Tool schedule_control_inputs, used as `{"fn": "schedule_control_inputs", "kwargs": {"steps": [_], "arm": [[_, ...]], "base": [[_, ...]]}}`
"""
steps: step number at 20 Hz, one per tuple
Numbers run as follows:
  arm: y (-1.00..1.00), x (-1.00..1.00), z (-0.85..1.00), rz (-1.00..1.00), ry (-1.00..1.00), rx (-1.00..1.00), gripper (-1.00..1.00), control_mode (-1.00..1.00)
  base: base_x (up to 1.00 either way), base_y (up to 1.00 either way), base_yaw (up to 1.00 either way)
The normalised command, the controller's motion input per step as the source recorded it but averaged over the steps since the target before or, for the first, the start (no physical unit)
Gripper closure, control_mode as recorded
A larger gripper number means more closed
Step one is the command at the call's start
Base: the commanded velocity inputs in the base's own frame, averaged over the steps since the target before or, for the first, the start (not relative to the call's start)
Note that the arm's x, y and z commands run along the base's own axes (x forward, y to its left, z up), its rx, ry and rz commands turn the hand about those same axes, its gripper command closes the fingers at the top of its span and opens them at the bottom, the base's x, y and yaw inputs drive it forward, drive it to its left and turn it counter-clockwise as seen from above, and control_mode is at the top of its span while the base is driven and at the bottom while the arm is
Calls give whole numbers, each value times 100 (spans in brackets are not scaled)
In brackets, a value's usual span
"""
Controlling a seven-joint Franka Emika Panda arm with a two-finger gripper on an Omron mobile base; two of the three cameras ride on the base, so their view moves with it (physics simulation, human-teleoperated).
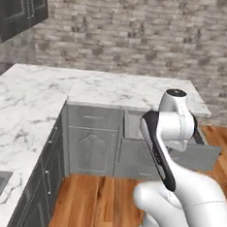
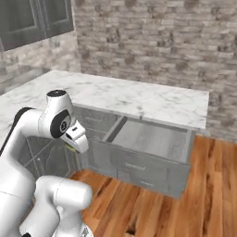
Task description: Restock the sink supplies by placing the sponge and soap dispenser on the counter and next to the sink. Make sure the soap dispenser is upright.
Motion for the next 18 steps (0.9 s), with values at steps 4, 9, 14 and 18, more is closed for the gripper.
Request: {"fn": "schedule_control_inputs", "kwargs": {"steps": [4, 9, 14, 18], "arm": [[0, 0, 0, 0, 0, 0, 100, 100], [0, 0, 0, 0, 0, 0, 100, 100], [0, 0, 0, 0, 0, 0, 100, 100], [0, 0, 0, 0, 0, 0, 100, 100]], "base": [[7, 0, 74], [1, 14, 84], [0, 38, 90], [0, 40, 89]]}}
